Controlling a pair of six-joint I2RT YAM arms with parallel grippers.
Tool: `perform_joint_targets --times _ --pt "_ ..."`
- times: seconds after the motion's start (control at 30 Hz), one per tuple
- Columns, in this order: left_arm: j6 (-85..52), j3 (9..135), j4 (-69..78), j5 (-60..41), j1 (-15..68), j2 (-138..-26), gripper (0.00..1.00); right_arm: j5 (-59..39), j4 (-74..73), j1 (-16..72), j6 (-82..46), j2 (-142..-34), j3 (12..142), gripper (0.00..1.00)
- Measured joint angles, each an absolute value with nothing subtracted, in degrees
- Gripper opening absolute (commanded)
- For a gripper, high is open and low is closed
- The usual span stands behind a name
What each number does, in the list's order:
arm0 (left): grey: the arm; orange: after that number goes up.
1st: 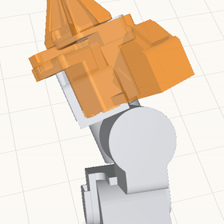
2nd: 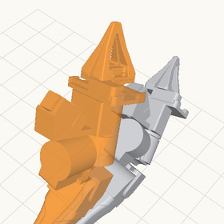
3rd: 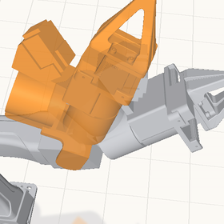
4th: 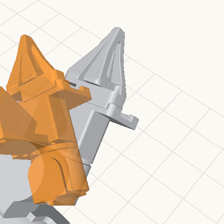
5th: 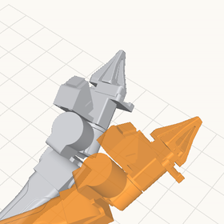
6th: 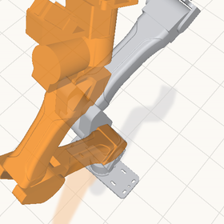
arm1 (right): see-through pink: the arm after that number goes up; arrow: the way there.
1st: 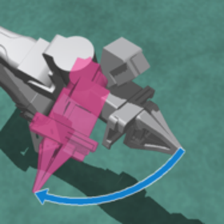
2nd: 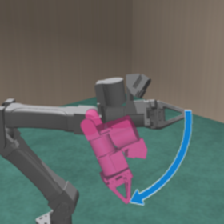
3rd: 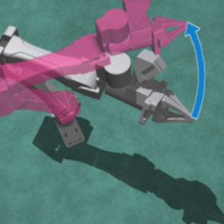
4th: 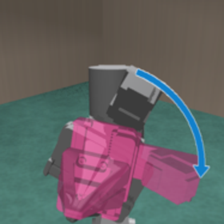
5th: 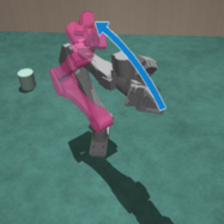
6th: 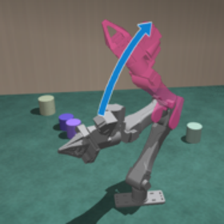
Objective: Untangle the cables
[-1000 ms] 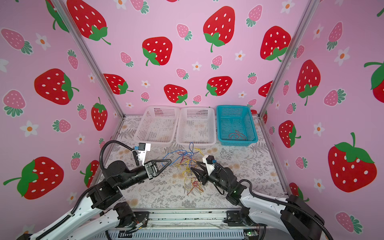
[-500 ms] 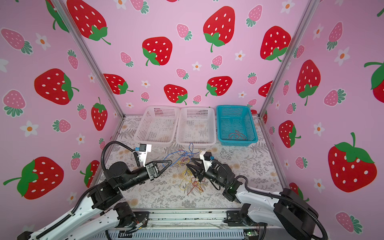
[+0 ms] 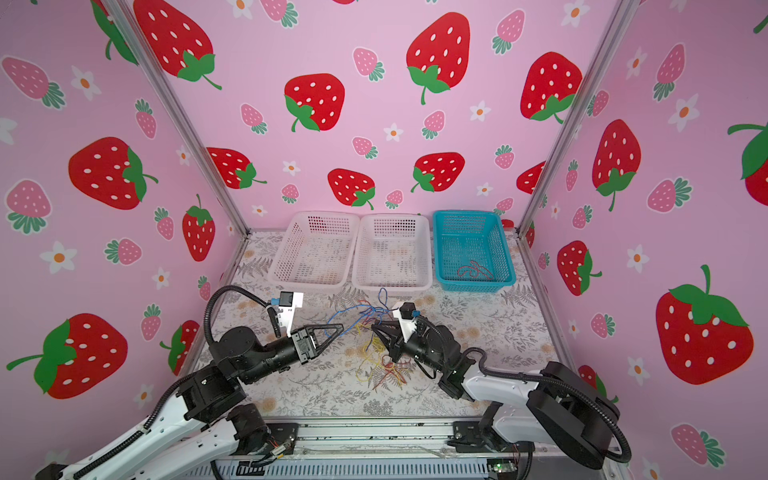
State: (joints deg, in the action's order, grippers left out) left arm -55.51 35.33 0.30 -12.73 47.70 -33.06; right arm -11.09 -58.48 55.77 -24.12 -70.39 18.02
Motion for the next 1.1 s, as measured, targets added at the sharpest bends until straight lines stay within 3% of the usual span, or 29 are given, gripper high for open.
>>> perform_joint_targets --times 0.07,0.6,0.83,1.1 --pt "-55.1 35.4 -1.4 -12.3 47.7 -32.3 0.0 -10.6 -57.2 55.8 -23.9 -68.8 18.0 0.0" --pt "-45.1 46.3 -27.4 -5.2 47.7 -34.8 0.0 -9.9 -41.7 55.8 -20.4 -54.2 18.0 0.0" --pt "-36.5 54.1 -35.5 -10.9 47.7 -41.1 0.0 -15.3 -36.7 55.8 -19.2 -53.0 20.3 0.0" --pt "-33.1 54.4 -38.3 -18.9 47.6 -44.6 0.0 -20.5 -30.6 55.7 -18.1 -57.2 22.7 0.0"
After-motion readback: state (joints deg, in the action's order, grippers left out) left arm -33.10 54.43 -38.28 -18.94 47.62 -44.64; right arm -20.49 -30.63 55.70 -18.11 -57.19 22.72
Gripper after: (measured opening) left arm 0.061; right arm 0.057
